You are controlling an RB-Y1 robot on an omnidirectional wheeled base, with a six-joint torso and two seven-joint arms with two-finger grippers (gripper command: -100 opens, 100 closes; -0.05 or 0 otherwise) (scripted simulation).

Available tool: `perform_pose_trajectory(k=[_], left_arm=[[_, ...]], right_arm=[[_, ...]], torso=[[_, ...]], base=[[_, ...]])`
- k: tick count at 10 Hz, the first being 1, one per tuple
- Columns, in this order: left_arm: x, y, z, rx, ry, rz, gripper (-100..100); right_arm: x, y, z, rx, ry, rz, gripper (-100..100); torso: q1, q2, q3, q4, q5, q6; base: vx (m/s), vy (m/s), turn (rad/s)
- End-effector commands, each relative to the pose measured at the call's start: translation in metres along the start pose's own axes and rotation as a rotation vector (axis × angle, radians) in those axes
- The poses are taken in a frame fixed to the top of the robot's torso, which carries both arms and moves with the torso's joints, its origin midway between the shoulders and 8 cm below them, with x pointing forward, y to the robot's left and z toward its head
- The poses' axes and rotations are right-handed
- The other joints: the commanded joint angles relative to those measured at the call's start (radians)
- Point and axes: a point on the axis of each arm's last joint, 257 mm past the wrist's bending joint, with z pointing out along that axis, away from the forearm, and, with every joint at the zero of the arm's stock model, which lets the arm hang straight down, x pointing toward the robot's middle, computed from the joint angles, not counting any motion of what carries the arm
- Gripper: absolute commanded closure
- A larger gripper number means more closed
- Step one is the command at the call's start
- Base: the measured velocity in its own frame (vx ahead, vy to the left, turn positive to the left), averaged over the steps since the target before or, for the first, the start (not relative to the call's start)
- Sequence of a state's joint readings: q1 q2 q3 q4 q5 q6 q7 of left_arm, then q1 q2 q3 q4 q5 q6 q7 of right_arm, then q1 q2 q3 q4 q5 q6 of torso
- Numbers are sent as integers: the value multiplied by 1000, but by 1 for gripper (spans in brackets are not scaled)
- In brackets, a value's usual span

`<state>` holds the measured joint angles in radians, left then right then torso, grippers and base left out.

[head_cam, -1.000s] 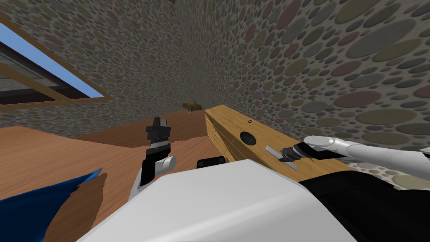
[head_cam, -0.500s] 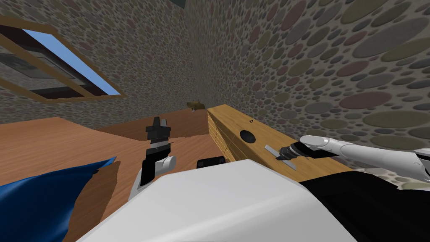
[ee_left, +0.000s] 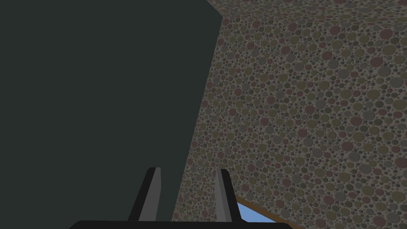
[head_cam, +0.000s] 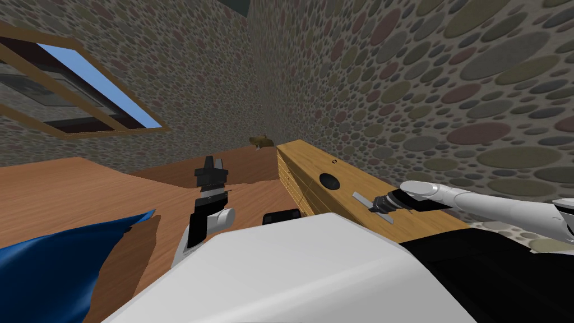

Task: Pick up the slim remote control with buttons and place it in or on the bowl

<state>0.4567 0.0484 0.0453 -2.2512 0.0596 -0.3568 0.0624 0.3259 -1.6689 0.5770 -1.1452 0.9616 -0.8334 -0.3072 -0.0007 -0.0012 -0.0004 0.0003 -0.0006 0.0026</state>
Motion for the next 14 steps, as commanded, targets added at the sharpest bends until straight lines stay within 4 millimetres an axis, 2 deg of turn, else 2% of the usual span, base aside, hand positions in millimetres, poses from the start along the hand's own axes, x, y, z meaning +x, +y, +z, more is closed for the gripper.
perform_pose_trajectory(k=[1,2,3,6,14], left_arm=[[0,0,0,0,0,0,0],[0,0,0,0,0,0,0],[0,0,0,0,0,0,0],[0,0,0,0,0,0,0],[0,0,0,0,0,0,0]], right_arm=[[0,0,0,0,0,0,100],[0,0,0,0,0,0,0],[2,0,-3,1,0,-14,100],[8,0,-7,-2,-1,-50,100],[24,1,-23,-3,-2,-146,100]], torso=[[0,0,0,0,0,0],[0,0,0,0,0,0],[0,0,0,0,0,0],[2,-9,-5,-2,1,2],[3,-6,-3,-1,2,-1]], base=[[0,0,0],[0,0,0],[60,12,-130],[137,23,-161],[96,25,-122]])
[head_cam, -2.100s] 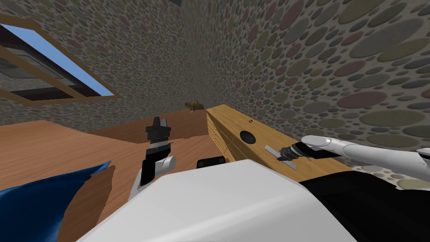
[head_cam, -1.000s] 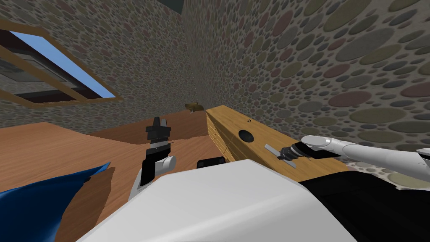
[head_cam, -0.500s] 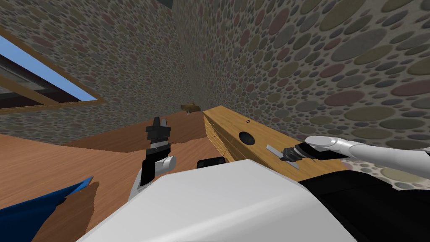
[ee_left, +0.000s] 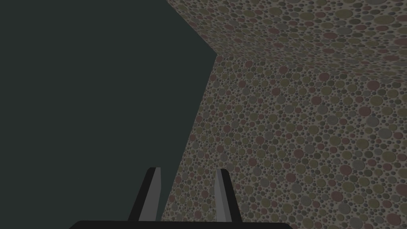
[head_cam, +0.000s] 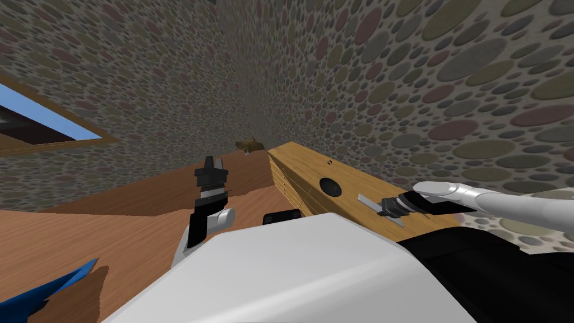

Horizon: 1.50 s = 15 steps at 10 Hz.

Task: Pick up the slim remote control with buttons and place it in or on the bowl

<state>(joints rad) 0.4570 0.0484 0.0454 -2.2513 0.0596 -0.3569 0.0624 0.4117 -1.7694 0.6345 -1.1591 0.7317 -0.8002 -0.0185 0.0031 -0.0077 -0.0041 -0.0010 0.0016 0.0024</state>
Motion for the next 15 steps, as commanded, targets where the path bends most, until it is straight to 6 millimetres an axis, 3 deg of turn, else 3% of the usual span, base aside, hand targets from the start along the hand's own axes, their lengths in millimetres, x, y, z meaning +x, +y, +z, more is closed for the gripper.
perform_pose_trajectory(k=[1,3,4,5,6,8,9,10,11,12,15], left_arm=[[0,0,0,0,0,0,0],[0,0,0,0,0,0,0],[0,0,0,0,0,0,0],[0,0,0,0,0,0,0],[0,0,0,0,0,0,0],[0,0,0,0,0,0,0],[0,0,0,0,0,0,0],[0,0,0,0,0,0,0],[0,0,0,0,0,0,0],[0,0,0,0,0,0,0],[0,0,0,0,0,0,0]], right_arm=[[2,0,-2,1,0,-20,100],[3,0,-3,1,0,-25,100],[3,0,-3,1,1,-30,0],[3,-23,-27,47,25,-50,100],[3,-24,-29,50,27,-51,100],[3,-44,-56,90,57,-79,100],[3,-44,-56,90,57,-79,100],[1,-58,-80,116,85,-109,100],[0,-63,-90,125,97,-123,100],[0,-63,-90,125,97,-123,100],[-4,-71,-116,137,131,-164,100]], torso=[[0,0,0,0,0,0],[0,1,0,0,0,0],[-1,3,1,1,0,-1],[-2,5,3,1,0,-1],[2,7,4,2,2,-1],[6,10,6,3,4,-1],[8,10,6,3,5,-2],[6,9,6,3,3,-2],[6,7,5,3,5,-2],[7,5,4,2,5,-4],[4,4,2,2,4,-3]], base=[[85,34,-86],[63,22,-90],[6,3,6],[-41,83,-54],[-50,87,-39],[-42,97,-48],[-6,60,-16],[21,73,-44],[48,77,-62],[40,45,5],[54,32,-18]])
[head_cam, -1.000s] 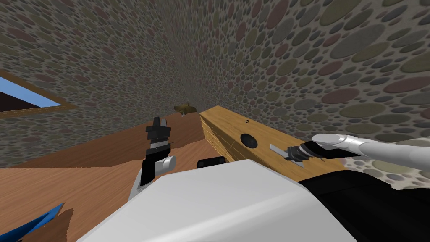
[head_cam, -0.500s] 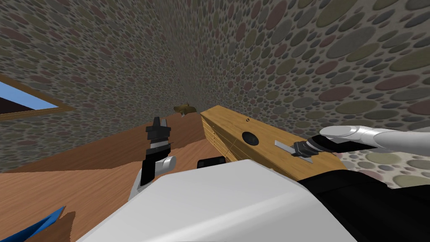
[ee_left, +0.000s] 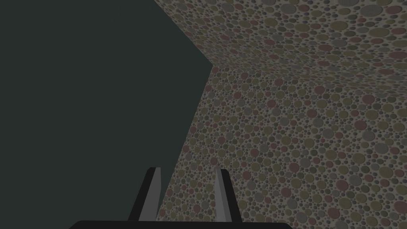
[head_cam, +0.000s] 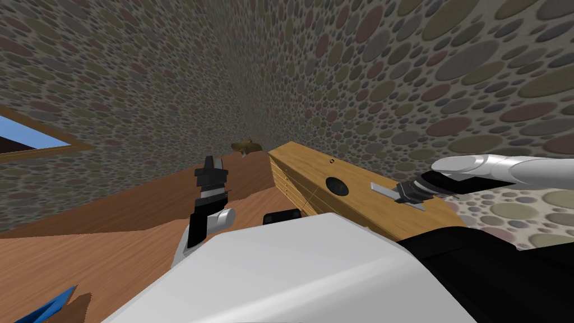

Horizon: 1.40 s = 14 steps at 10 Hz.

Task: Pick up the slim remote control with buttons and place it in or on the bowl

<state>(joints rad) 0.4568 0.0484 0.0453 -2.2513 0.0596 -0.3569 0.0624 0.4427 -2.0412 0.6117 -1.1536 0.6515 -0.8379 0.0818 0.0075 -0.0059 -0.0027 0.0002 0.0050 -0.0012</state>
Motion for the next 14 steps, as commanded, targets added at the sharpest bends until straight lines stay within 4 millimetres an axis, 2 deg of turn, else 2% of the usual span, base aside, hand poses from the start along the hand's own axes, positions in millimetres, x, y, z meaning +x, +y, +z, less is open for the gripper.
perform_pose_trajectory(k=[1,5,7,9,11,13,14], left_arm=[[0,0,0,0,0,0,0],[0,0,0,0,0,0,0],[0,0,0,0,0,0,0],[0,0,0,0,0,0,0],[0,0,0,0,0,0,0],[0,0,0,0,0,0,0],[0,0,0,0,0,0,0]], right_arm=[[1,-7,-16,-1,22,-34,100],[-5,-14,-45,-10,63,-100,100],[-9,-17,-54,-8,73,-117,100],[-21,-23,-64,2,62,-116,100],[-29,-13,-51,-16,19,-70,100],[-34,-5,-40,-35,-8,-39,100],[-39,5,-29,-58,-35,-7,100]], torso=[[0,0,0,0,0,0],[1,-5,-3,-2,0,-2],[0,-4,-3,-2,0,-1],[4,-1,-1,-1,0,0],[11,1,0,-1,2,1],[7,1,0,-1,1,3],[3,2,0,-1,0,4]], base=[[118,54,-25],[117,46,-7],[76,46,-4],[36,146,-5],[23,177,38],[31,101,36],[13,81,61]])
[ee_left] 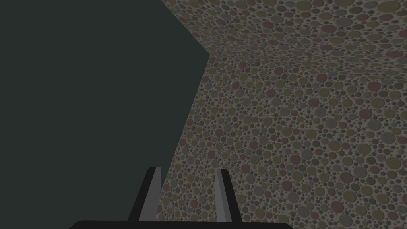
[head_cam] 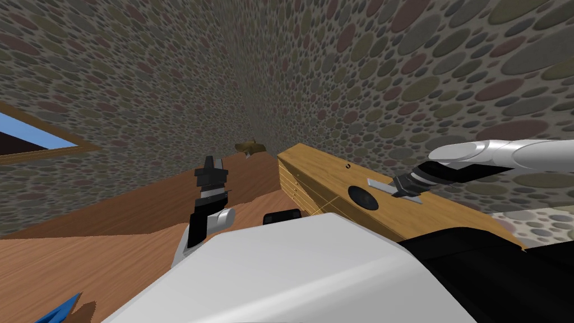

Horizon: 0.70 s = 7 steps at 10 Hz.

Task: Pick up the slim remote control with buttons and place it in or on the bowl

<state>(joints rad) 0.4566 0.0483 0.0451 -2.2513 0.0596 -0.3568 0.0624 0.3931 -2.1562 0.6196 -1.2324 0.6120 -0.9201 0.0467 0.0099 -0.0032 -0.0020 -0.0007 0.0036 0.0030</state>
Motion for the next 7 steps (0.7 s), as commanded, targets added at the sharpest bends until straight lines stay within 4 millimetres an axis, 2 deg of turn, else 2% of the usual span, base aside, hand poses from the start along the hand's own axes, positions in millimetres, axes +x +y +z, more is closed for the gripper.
perform_pose_trajectory(k=[1,3,5,7], left_arm=[[0,0,0,0,0,0,0],[0,0,0,0,0,0,0],[0,0,0,0,0,0,0],[0,0,0,0,0,0,0]], right_arm=[[-3,4,9,-14,-16,22,100],[-14,22,32,-58,-68,84,100],[-20,32,44,-83,-95,117,100],[-20,35,43,-87,-97,119,100]], torso=[[0,0,0,0,0,0],[-4,0,0,0,-1,1],[-3,0,0,0,-1,1],[-3,1,1,0,0,1]], base=[[7,53,20],[19,57,51],[12,73,49],[1,42,8]])
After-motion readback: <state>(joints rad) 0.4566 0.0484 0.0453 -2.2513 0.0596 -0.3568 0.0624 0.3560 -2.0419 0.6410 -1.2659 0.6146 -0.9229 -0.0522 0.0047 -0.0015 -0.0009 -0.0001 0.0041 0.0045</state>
